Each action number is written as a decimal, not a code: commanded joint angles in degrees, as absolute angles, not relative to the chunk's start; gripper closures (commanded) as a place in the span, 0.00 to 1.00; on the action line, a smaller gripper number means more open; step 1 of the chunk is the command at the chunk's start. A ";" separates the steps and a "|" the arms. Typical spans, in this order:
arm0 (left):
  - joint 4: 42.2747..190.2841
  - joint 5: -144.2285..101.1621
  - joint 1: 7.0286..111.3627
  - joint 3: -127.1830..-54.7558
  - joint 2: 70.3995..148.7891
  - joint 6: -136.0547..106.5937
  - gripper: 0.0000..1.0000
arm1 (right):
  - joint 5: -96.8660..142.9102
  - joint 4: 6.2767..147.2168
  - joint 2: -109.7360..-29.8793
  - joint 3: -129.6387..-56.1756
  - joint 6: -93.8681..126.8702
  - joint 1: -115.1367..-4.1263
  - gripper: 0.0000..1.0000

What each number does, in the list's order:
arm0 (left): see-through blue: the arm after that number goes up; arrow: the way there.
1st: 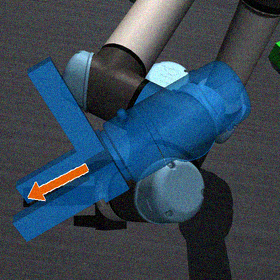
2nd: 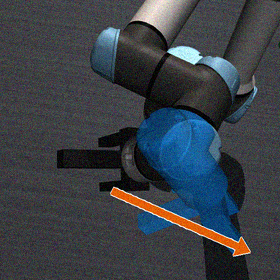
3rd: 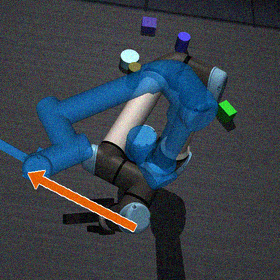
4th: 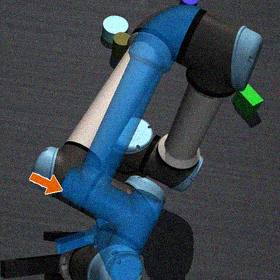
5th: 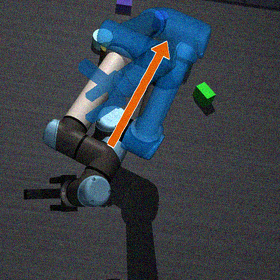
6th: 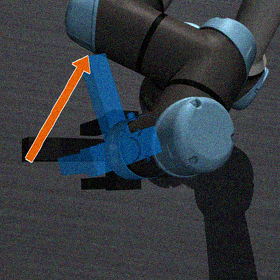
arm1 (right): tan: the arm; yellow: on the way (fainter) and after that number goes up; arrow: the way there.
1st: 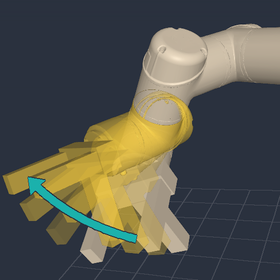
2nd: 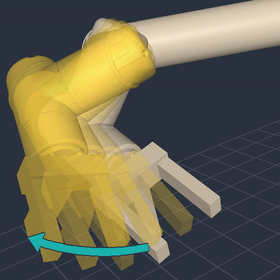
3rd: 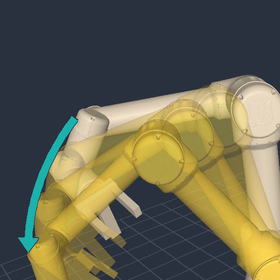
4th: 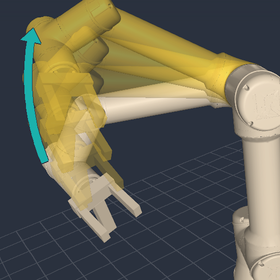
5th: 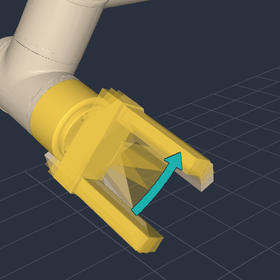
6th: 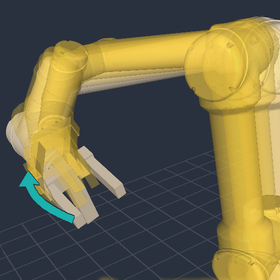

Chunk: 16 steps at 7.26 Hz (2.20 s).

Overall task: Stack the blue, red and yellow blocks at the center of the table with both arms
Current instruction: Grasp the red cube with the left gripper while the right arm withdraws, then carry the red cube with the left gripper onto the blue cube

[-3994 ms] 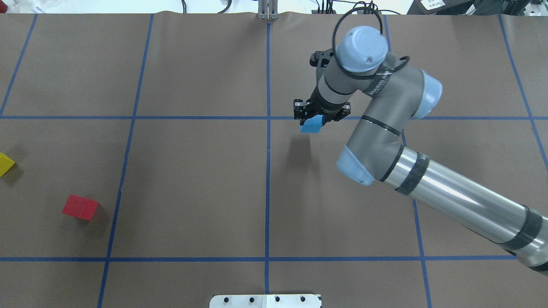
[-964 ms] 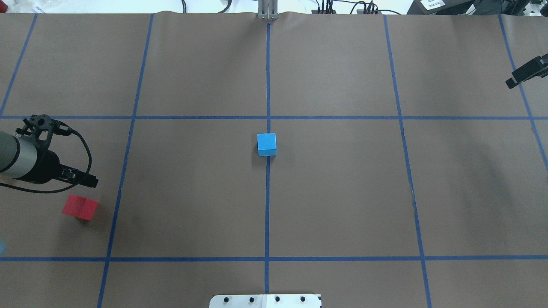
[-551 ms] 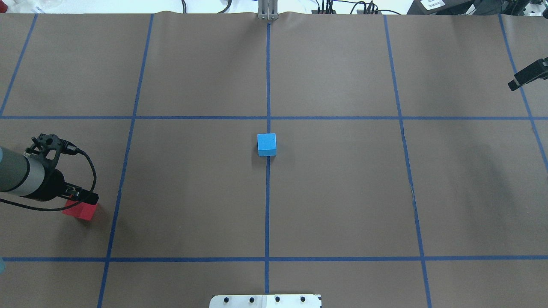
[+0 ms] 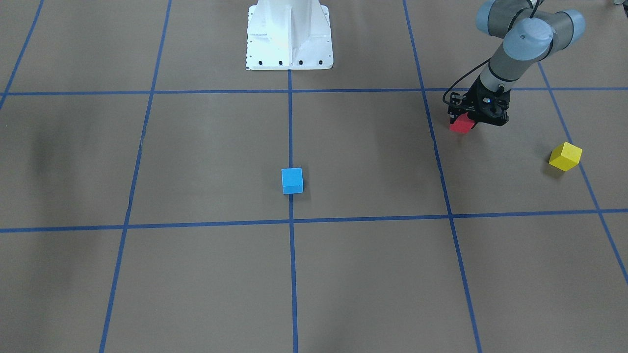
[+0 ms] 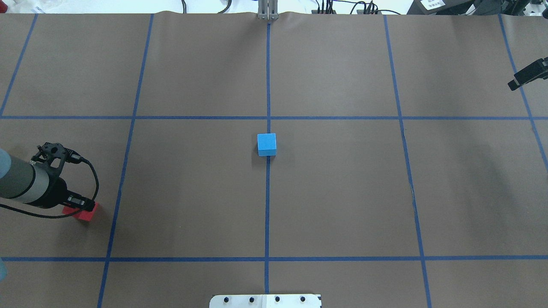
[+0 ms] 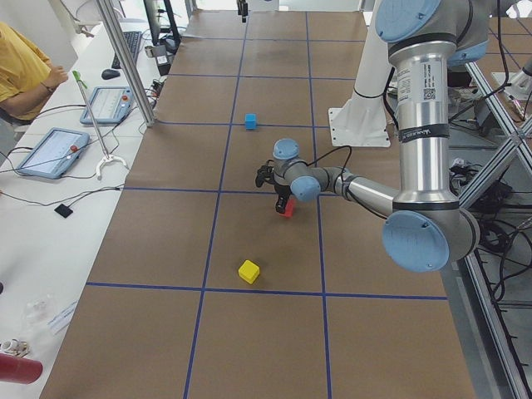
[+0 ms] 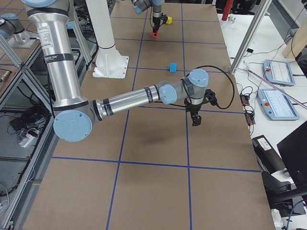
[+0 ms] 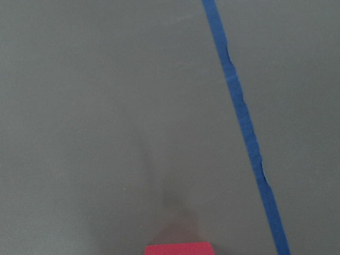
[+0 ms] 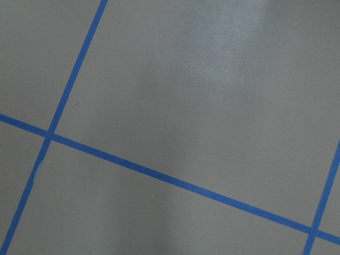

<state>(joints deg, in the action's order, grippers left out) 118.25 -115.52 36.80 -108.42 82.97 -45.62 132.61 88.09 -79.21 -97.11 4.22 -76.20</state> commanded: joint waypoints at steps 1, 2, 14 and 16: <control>111.51 -119.58 37.79 -113.43 83.58 -45.53 1.00 | 132.54 88.42 -79.71 -96.86 5.01 -76.20 0.00; 100.48 -119.88 39.01 -117.47 88.02 -45.53 1.00 | 132.54 90.25 -79.80 -96.94 5.01 -76.72 0.00; 87.10 -111.27 33.05 -76.02 148.62 -68.12 1.00 | 132.71 93.96 -81.83 -97.29 5.01 -79.80 0.00; 89.29 -107.68 33.05 -75.76 148.18 -66.46 1.00 | 132.71 93.96 -81.83 -97.29 5.10 -79.72 0.00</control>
<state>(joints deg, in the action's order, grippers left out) 88.36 -109.41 33.11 -75.93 148.37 -67.70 132.71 93.96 -81.81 -97.29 5.07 -79.77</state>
